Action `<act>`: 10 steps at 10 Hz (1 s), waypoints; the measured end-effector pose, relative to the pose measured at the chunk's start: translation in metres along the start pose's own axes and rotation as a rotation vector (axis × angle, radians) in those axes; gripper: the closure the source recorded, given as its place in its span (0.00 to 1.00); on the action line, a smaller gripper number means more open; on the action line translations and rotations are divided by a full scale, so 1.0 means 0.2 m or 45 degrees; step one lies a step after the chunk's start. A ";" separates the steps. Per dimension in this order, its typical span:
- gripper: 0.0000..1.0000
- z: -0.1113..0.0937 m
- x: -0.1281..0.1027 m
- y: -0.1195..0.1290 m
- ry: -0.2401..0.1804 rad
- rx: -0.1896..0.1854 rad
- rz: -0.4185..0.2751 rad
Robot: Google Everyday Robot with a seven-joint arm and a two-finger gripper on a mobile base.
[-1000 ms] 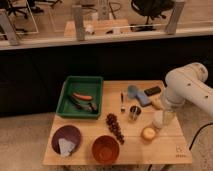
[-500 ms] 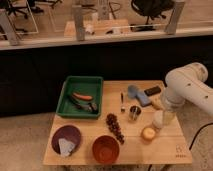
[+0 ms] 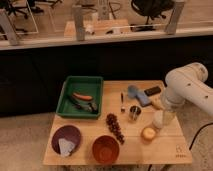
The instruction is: Place grapes in metal cup
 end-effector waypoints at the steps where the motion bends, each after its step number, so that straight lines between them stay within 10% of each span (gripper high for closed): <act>1: 0.20 0.00 0.00 0.00 0.000 0.000 0.000; 5: 0.20 -0.05 -0.05 0.00 -0.018 0.022 -0.114; 10: 0.20 -0.20 -0.46 0.03 -0.211 0.118 -0.838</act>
